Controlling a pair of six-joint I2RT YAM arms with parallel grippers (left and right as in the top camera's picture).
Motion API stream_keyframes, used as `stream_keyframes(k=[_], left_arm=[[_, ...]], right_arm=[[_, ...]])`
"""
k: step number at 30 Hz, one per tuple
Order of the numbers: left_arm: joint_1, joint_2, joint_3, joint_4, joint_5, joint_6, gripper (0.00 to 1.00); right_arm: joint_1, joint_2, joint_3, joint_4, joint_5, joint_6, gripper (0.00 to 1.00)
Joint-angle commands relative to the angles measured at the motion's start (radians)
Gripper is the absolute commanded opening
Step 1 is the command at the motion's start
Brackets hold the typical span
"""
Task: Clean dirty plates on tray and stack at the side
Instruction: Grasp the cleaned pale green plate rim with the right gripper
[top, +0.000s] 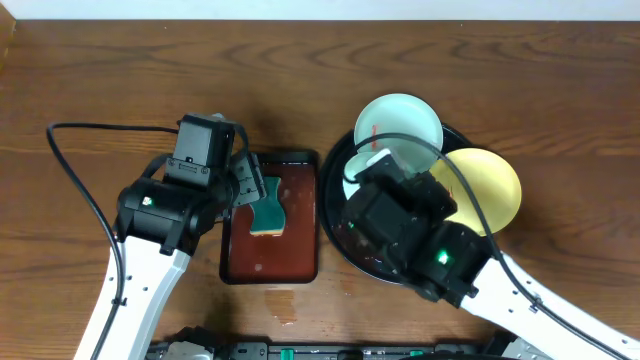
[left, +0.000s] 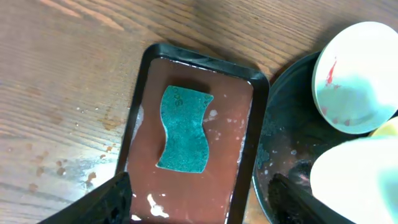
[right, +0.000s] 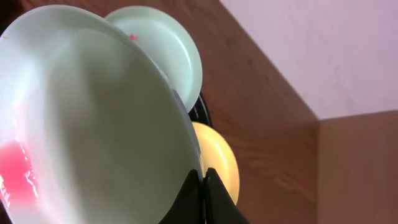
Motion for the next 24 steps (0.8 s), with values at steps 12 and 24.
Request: stream_keyframes(k=[12, 24], left_arm=[[0.004, 0.0, 0.002, -0.005, -0.024, 0.003, 0.83], [0.004, 0.001, 0.002, -0.006, -0.024, 0.003, 0.84]], right_arm=[[0.032, -0.008, 0.016, 0.006, 0.142, -0.031, 0.01], [0.083, -0.008, 0.016, 0.007, 0.269, -0.071, 0.01]])
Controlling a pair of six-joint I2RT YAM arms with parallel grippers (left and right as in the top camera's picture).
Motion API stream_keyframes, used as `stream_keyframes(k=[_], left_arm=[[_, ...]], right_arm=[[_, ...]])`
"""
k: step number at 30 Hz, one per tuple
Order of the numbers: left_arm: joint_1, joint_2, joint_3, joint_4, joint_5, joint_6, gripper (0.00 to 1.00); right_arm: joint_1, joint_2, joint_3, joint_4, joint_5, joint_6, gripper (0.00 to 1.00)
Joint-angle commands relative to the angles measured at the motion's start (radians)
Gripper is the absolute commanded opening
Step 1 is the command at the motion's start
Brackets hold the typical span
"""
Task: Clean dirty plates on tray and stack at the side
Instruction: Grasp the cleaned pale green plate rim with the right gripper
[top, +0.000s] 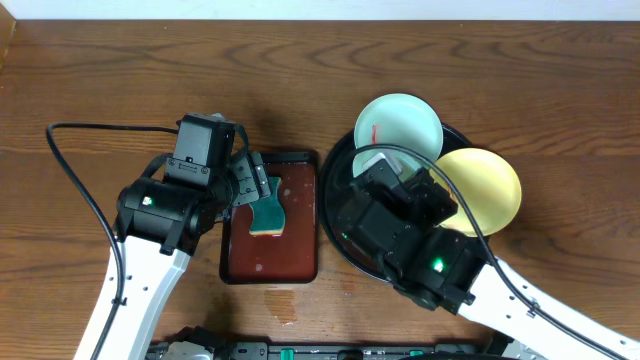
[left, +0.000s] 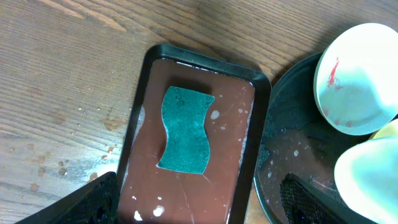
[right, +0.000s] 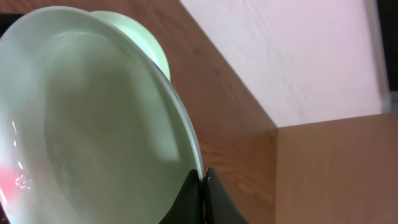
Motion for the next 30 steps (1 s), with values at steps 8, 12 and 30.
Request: stream_keyframes(k=[8, 12, 30], left_arm=[[0.004, 0.001, 0.002, -0.005, -0.019, 0.006, 0.84], [0.004, 0.001, 0.002, -0.005, -0.019, 0.006, 0.84], [0.004, 0.002, 0.002, -0.005, -0.019, 0.006, 0.84]], right_arm=[[0.071, -0.008, 0.016, 0.014, 0.145, -0.008, 0.01], [0.072, -0.008, 0.016, 0.024, 0.151, -0.008, 0.01], [0.072, -0.008, 0.016, 0.03, 0.163, -0.026, 0.01]])
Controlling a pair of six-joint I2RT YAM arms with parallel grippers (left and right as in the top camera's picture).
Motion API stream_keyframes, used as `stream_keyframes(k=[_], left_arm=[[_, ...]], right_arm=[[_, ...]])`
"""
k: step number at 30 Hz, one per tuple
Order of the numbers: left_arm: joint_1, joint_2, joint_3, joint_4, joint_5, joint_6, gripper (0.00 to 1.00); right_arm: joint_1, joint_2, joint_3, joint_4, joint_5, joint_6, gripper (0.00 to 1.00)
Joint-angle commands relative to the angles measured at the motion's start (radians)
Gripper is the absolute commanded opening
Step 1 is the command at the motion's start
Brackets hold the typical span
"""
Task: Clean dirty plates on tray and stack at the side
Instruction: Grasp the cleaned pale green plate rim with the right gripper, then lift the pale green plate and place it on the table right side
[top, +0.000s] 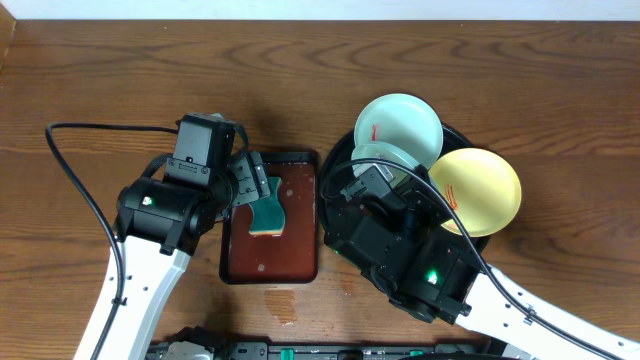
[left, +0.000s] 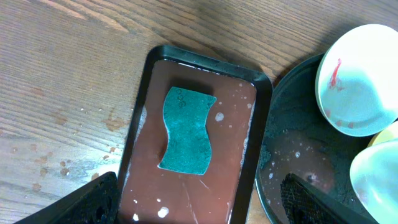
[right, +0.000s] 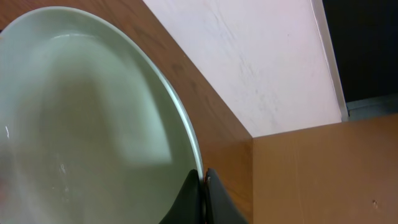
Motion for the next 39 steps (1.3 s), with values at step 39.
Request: stream_keyframes(k=[39], left_arm=[[0.004, 0.002, 0.002, -0.005, -0.012, 0.006, 0.84]], right_arm=[[-0.433, -0.056, 0.04, 0.003, -0.772, 0.383, 0.01]])
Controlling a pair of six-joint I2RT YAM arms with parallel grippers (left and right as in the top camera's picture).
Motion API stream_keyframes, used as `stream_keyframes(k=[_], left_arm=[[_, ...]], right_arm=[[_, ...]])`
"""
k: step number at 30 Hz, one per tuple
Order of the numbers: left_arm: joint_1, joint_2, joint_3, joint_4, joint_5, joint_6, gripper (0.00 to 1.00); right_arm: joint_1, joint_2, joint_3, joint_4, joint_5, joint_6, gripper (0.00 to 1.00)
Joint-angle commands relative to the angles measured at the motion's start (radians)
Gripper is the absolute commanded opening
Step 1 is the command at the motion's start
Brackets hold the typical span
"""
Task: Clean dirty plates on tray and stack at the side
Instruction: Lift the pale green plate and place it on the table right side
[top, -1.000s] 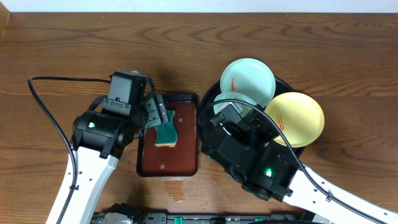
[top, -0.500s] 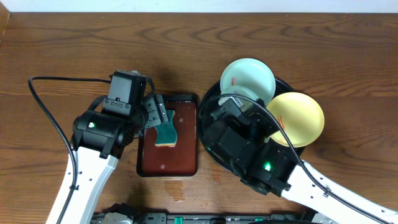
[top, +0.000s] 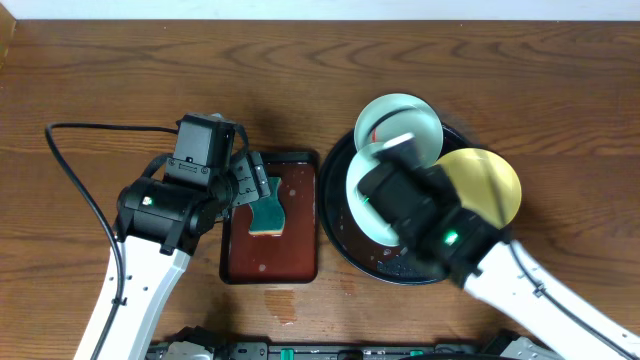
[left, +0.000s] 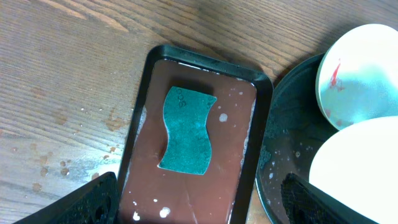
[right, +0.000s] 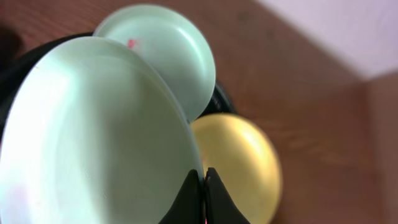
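Observation:
My right gripper (right: 203, 182) is shut on the rim of a pale green plate (right: 93, 137), held tilted above the round black tray (top: 345, 245). The same plate (top: 366, 190) shows in the overhead view. On the tray's far side lie a second pale green plate (top: 400, 122) with a red smear and a yellow plate (top: 487, 185). A teal sponge (left: 186, 129) lies in brown liquid in the small rectangular tray (left: 138, 140). My left gripper (left: 199, 205) hovers open above that tray, apart from the sponge.
Wet spots mark the wood left of the rectangular tray (left: 68, 165). The left arm's black cable (top: 70, 170) loops over the table at the left. The two trays stand close side by side.
My right gripper has turned the held plate, so the wrist view looks down on the tray and the other plates instead of the wall. The plate now reaches closer to the rectangular tray. The left arm has not moved.
My right gripper held the pale green plate, red smear showing, above the round tray. Over the following moments the plate was tipped until the wrist view faced the wall. Now it faces down again, with no red visible. The left gripper stayed open over the sponge.

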Motion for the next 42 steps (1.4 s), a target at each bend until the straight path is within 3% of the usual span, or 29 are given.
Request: stream_keyframes(k=[1, 9, 13, 18, 25, 30, 37, 39, 42], left_arm=[[0.004, 0.002, 0.002, -0.004, -0.012, 0.006, 0.84], [0.004, 0.002, 0.002, -0.004, -0.012, 0.006, 0.84], [0.004, 0.002, 0.002, -0.004, -0.012, 0.006, 0.84], [0.004, 0.002, 0.002, -0.004, -0.012, 0.006, 0.84], [0.004, 0.002, 0.002, -0.004, -0.012, 0.006, 0.84], [0.004, 0.002, 0.002, -0.004, -0.012, 0.006, 0.84], [0.004, 0.002, 0.002, -0.004, -0.012, 0.006, 0.84], [0.004, 0.002, 0.002, -0.004, -0.012, 0.006, 0.84], [0.004, 0.002, 0.002, -0.004, -0.012, 0.006, 0.84]], right_arm=[[-0.184, -0.078, 0.048, -0.006, -0.341, 0.093, 0.01], [-0.87, -0.152, 0.068, -0.013, -0.848, 0.068, 0.01], [-1.184, -0.103, 0.068, 0.009, -0.88, 0.079, 0.01], [-1.442, 0.004, 0.068, 0.074, -0.879, 0.117, 0.01], [-1.585, 0.208, 0.068, 0.131, -0.863, 0.138, 0.01], [-1.588, 0.369, 0.068, 0.13, -0.815, 0.127, 0.01], [-1.587, 0.458, 0.068, 0.154, -0.798, 0.048, 0.02], [-1.587, 0.458, 0.068, 0.159, -0.796, 0.048, 0.13], [-1.577, 0.44, 0.068, 0.182, -0.974, -0.009, 0.5]])
